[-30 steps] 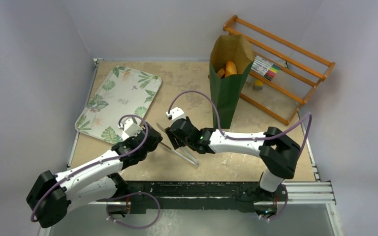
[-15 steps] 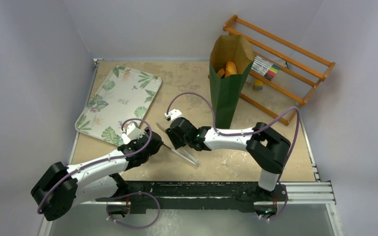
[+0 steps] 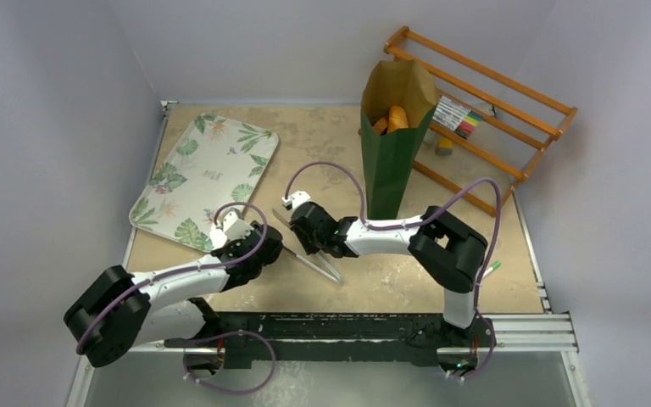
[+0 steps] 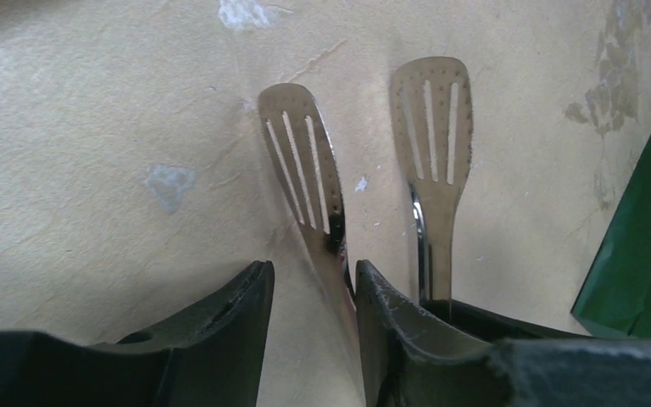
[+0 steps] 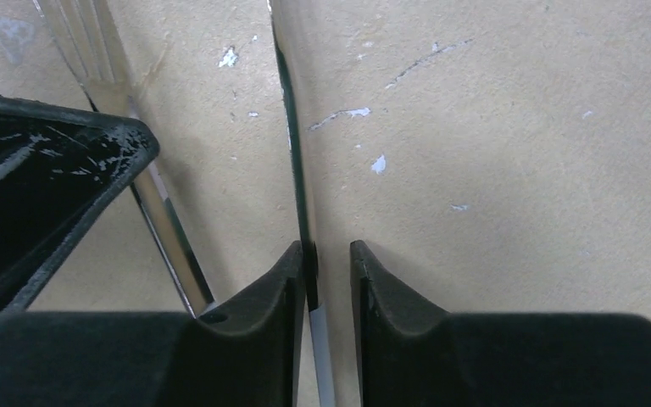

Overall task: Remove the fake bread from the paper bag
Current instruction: Adjust the clamp at the center of the board.

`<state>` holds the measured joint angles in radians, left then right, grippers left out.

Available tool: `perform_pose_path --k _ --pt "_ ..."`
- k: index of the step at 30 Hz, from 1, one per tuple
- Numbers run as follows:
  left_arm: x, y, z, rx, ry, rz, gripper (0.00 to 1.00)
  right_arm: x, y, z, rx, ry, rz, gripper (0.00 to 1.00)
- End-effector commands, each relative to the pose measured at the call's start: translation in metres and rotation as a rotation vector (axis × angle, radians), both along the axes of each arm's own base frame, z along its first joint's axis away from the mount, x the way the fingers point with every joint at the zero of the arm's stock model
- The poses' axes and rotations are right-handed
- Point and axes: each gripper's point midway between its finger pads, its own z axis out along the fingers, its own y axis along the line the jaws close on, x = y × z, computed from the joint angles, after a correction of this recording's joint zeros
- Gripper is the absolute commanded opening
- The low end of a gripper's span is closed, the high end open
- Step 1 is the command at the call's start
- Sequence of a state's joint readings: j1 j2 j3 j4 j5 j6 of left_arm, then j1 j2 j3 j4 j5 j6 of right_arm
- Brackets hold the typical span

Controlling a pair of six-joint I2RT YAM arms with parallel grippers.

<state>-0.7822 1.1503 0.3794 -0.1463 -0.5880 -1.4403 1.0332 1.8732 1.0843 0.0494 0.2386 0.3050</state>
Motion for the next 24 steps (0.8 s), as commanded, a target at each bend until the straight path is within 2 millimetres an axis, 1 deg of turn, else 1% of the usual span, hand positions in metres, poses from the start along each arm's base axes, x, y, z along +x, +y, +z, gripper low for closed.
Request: perform_pose_path --k 1,3,5,6,10,14,15,18,21,24 --pt "-0.002 -0.006 -0.008 -0.017 0.018 -0.020 0.32 0.005 0.005 -0.002 0.003 0.010 0.003 0.23" --pt "-0.003 -0.008 -0.011 -0.019 0.029 -0.026 0.19 0.006 0.004 -0.003 0.002 0.014 -0.007 0.16" --pt "-0.005 -0.008 -0.014 -0.015 0.040 -0.034 0.04 0.008 0.003 -0.001 0.003 0.012 -0.025 0.05" --pt "-0.006 -0.008 -0.015 -0.012 0.046 -0.036 0.00 0.009 0.002 0.000 0.002 0.010 -0.037 0.00" --pt "-0.007 -0.003 -0.008 0.000 0.039 -0.022 0.00 0.016 -0.001 0.015 0.014 -0.020 -0.090 0.00" --pt "-0.005 0.012 0.011 0.032 0.003 0.020 0.00 0.025 -0.005 0.033 0.017 -0.057 -0.158 0.00" --pt "-0.004 0.018 0.016 0.045 -0.005 0.035 0.00 0.027 -0.008 0.039 0.016 -0.068 -0.185 0.00" --pt "-0.003 0.038 0.033 0.084 -0.022 0.081 0.00 0.033 -0.017 0.048 0.006 -0.088 -0.242 0.00" --pt "-0.007 0.064 0.045 0.114 -0.030 0.144 0.00 0.038 -0.027 0.055 0.007 -0.096 -0.283 0.00" --pt "-0.015 0.084 0.051 0.117 -0.034 0.189 0.00 0.044 -0.043 0.059 0.006 -0.097 -0.331 0.00"
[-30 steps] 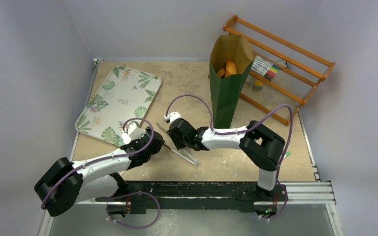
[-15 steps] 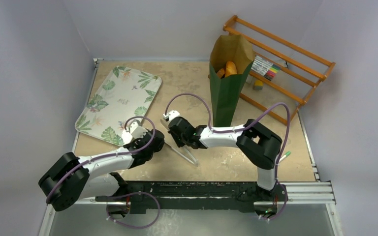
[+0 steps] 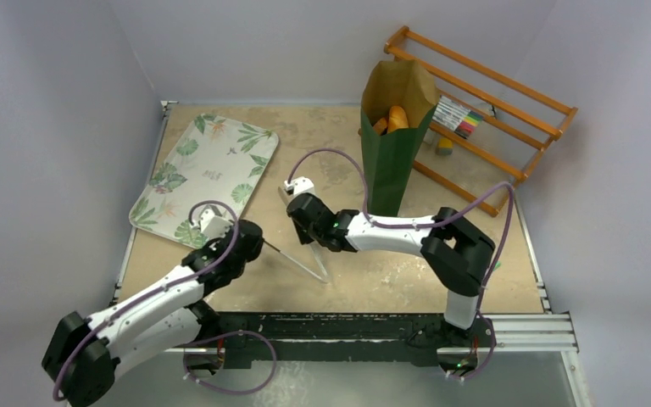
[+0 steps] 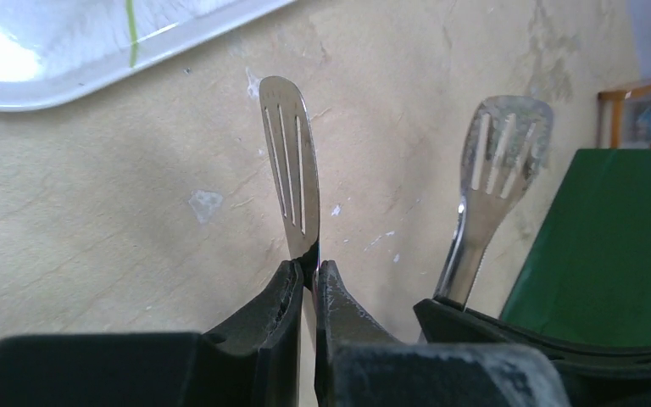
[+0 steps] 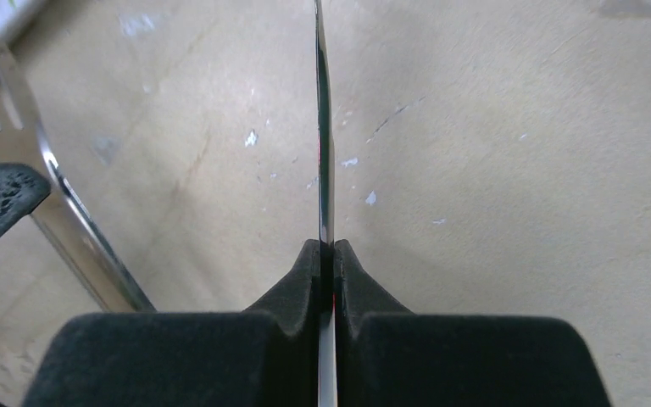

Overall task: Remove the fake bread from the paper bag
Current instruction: Adjust the clamp at the center of the board.

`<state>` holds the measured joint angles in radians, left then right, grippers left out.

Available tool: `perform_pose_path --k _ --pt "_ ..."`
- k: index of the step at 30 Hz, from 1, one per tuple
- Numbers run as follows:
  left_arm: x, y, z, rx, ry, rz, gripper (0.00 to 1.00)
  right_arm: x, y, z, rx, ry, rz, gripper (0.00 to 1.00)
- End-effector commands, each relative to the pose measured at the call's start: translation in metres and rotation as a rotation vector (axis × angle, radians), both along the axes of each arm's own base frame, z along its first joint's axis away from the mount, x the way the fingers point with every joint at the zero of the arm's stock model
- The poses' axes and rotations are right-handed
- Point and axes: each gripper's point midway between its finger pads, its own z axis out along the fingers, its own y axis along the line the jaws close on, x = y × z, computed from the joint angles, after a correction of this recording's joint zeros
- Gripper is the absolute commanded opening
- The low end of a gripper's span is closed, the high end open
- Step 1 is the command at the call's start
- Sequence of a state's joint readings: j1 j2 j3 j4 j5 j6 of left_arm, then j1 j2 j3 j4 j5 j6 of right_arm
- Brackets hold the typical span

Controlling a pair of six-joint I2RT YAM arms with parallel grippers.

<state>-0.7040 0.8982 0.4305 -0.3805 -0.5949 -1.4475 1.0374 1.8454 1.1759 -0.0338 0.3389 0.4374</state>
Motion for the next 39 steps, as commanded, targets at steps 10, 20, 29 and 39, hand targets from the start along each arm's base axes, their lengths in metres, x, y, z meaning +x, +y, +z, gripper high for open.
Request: perform_pose_path --k 10,20,29,39 --pt "-0.041 0.085 0.014 0.170 0.022 0.171 0.00 0.045 -0.095 0.029 -0.063 -0.059 -0.271 0.00" --pt "-0.026 0.071 0.013 0.131 -0.004 0.175 0.00 0.048 -0.090 0.021 -0.075 -0.051 -0.239 0.00" --pt "0.040 0.031 0.045 0.152 -0.089 0.142 0.71 0.039 -0.084 0.001 -0.108 -0.017 -0.192 0.00" --pt "0.064 0.073 0.079 0.240 -0.075 0.254 0.86 0.022 -0.081 -0.028 -0.130 0.034 -0.196 0.00"
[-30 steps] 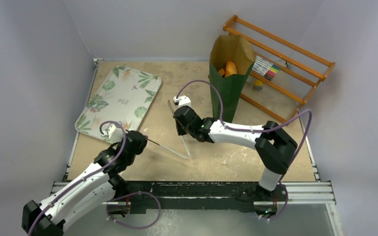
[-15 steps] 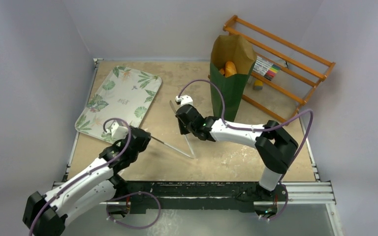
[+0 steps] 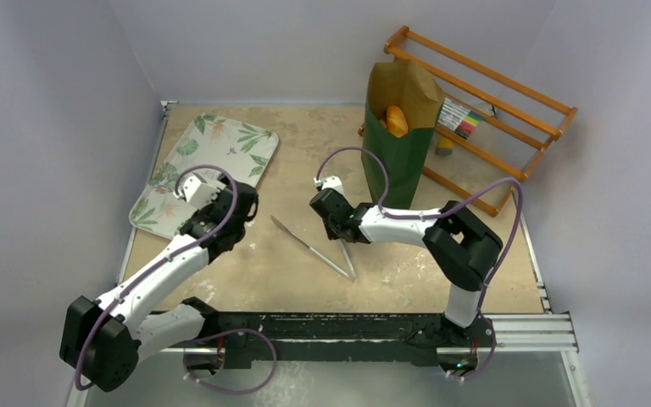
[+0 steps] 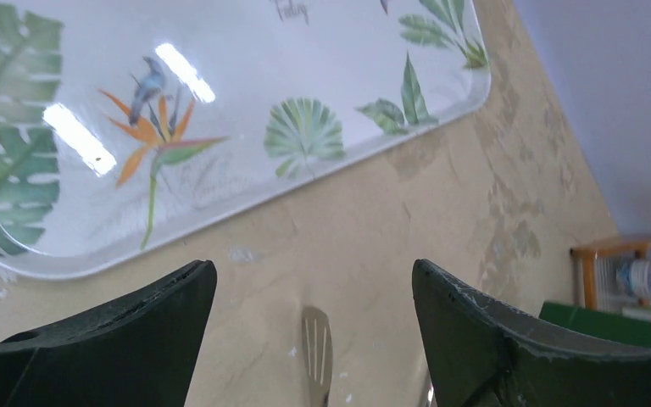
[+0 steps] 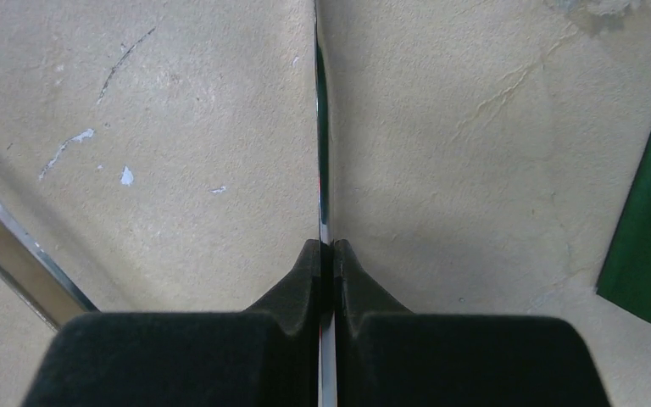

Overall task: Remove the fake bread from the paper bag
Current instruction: Adjust the clamp at the center of the board, then adjust the paper bag at the center of the board.

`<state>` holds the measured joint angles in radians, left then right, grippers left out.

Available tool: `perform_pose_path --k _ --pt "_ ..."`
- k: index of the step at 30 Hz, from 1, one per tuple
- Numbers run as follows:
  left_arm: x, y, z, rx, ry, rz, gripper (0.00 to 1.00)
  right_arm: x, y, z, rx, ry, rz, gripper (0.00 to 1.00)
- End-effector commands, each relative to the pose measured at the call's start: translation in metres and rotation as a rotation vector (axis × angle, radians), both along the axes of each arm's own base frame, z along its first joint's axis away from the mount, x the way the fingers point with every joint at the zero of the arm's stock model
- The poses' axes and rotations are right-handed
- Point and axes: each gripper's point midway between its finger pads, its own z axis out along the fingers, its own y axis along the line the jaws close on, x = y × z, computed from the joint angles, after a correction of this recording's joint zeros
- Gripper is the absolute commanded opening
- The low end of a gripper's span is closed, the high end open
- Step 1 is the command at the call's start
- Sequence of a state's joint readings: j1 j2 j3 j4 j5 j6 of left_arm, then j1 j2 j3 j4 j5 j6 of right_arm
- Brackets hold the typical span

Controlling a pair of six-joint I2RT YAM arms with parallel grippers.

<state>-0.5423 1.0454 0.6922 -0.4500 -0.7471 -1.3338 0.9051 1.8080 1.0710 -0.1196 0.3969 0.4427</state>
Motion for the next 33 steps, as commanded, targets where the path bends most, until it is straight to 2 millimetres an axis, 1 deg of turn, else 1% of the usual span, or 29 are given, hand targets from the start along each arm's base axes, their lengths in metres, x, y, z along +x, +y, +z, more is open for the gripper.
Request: perform_pose_path --k 1,4,6,9,11,13,14,15,18,22,28,30,33 --pt "0.008 0.033 0.015 0.081 0.018 0.068 0.86 -0.003 0.006 0.000 0.018 -0.017 -0.022 0.00" --pt "0.006 0.049 0.006 0.090 0.072 0.088 0.85 -0.011 0.012 -0.004 0.022 -0.010 -0.015 0.00" --pt "0.005 0.060 -0.003 0.089 0.106 0.112 0.85 -0.015 0.014 -0.007 0.021 -0.005 -0.015 0.07" --pt "0.005 0.074 -0.015 0.070 0.134 0.138 0.84 -0.022 0.019 -0.009 0.018 -0.003 -0.011 0.24" --pt "0.006 0.080 -0.023 0.062 0.153 0.145 0.83 -0.026 0.019 -0.010 0.018 0.000 -0.013 0.40" --pt "0.008 0.084 -0.029 0.061 0.175 0.145 0.83 -0.029 0.018 -0.011 0.012 0.001 -0.018 0.59" --pt "0.009 0.085 -0.032 0.060 0.186 0.141 0.83 -0.030 0.017 -0.010 0.008 0.001 -0.019 0.65" --pt "0.009 0.086 -0.036 0.060 0.201 0.135 0.82 -0.031 0.016 -0.010 0.004 -0.002 -0.024 0.69" --pt "0.008 0.085 -0.050 0.056 0.244 0.116 0.81 -0.032 0.013 0.001 0.007 -0.022 -0.029 0.75" --pt "0.004 0.078 -0.070 0.022 0.272 0.088 0.79 -0.034 0.013 0.021 0.025 -0.052 -0.021 0.76" --pt "0.002 0.065 -0.089 -0.035 0.304 0.046 0.75 -0.040 0.016 0.046 0.046 -0.080 0.006 0.77" --pt "0.002 0.060 -0.095 -0.059 0.306 0.033 0.73 -0.043 0.018 0.051 0.054 -0.076 0.023 0.77" --pt "0.002 0.054 -0.104 -0.082 0.318 0.014 0.71 -0.049 0.019 0.051 0.043 -0.063 0.051 0.78"
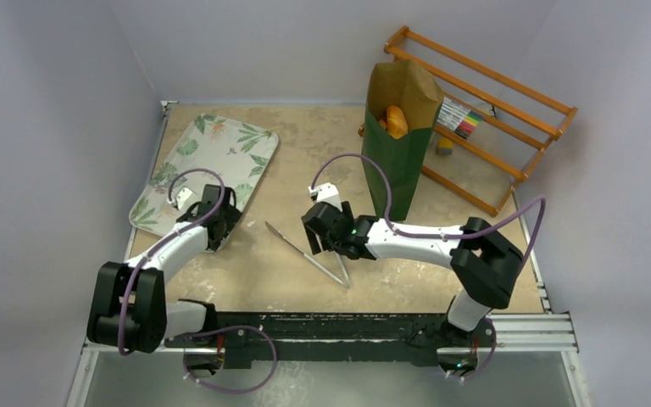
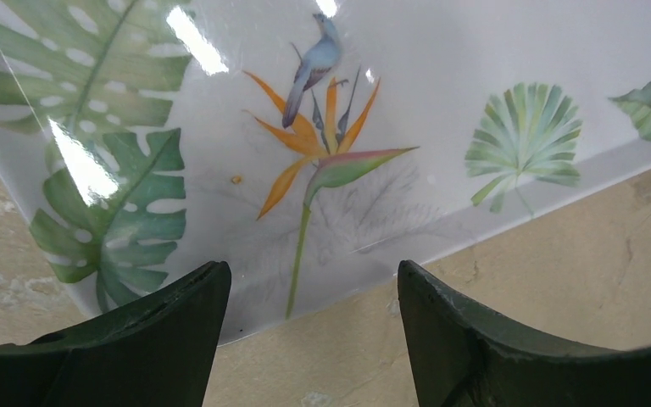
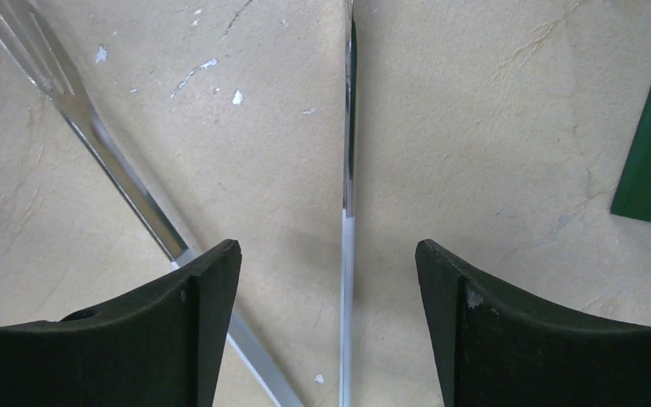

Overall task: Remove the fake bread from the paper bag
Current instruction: Adjust the paper bag at the center of the board.

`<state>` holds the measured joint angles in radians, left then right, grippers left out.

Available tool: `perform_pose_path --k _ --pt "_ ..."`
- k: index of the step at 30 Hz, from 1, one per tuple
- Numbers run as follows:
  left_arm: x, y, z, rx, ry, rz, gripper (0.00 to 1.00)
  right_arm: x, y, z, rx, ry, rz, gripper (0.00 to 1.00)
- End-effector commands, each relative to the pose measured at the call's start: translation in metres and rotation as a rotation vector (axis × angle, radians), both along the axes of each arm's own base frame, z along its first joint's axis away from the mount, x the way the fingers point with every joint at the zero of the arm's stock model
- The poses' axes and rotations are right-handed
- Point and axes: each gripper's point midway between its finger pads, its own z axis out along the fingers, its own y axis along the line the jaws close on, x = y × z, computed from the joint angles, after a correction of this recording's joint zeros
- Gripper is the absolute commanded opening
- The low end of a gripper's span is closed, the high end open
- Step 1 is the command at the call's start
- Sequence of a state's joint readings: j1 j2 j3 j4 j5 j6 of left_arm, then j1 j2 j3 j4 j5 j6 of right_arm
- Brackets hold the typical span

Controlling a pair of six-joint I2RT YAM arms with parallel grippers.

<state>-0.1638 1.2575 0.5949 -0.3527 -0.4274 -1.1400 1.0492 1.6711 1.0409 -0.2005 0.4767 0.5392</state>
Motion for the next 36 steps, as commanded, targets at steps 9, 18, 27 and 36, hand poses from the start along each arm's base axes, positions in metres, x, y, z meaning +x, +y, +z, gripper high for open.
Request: perform_pose_path --k 9,18,27,36 --pt "0.022 -0.027 -0.015 -0.111 -0.031 -0.063 0.69 -0.022 0.009 0.000 0.015 0.021 0.113 0.99" --pt "0.033 -0.040 -0.020 -0.119 -0.022 -0.087 0.68 -0.026 0.014 -0.004 0.012 0.019 0.153 1.00" --pt "0.043 -0.041 -0.019 -0.106 -0.025 -0.099 0.68 -0.030 0.015 0.003 0.013 0.000 0.171 1.00" --pt "0.089 -0.037 0.052 -0.023 -0.142 -0.129 0.75 -0.034 0.016 -0.002 0.002 0.013 0.194 1.00"
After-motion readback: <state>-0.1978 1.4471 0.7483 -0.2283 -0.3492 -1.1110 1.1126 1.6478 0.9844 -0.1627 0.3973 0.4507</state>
